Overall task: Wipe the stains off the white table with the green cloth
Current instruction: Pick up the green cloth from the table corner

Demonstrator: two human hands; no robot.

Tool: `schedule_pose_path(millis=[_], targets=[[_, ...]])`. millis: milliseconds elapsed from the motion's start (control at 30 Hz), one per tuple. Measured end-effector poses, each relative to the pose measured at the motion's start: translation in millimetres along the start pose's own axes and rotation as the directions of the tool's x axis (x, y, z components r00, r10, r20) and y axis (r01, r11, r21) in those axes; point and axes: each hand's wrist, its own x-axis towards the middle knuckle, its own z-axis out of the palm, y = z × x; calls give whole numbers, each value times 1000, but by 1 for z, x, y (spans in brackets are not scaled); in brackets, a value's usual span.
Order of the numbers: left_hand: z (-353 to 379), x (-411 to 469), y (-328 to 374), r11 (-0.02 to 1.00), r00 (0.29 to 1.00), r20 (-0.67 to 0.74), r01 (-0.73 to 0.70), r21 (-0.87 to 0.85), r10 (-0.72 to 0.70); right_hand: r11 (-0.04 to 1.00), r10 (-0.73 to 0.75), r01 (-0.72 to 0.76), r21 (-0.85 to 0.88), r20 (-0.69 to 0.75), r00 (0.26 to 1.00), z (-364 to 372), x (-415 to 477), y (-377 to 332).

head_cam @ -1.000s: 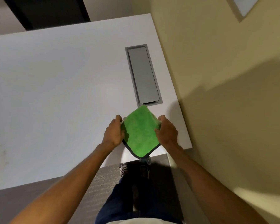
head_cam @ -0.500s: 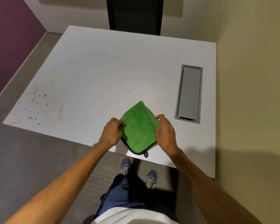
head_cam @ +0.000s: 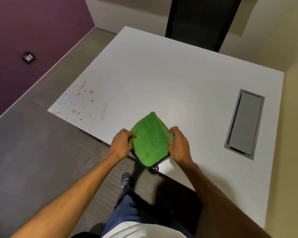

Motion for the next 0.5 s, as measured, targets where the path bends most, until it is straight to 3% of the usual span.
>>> schedule_pose_path(millis=[267, 433, 500], targets=[[-44, 30, -86, 998, 997, -57, 54, -32, -56, 1000, -20, 20, 4, -19, 1000, 79, 39, -59], [-64, 48, -139, 998, 994, -108, 22, -54, -28, 1000, -3, 4, -14, 60, 998, 121, 60, -95], [-71, 57, -157, 998, 997, -69, 45, -39, -47, 999, -12, 14, -32, 79, 997, 134, 68, -108]])
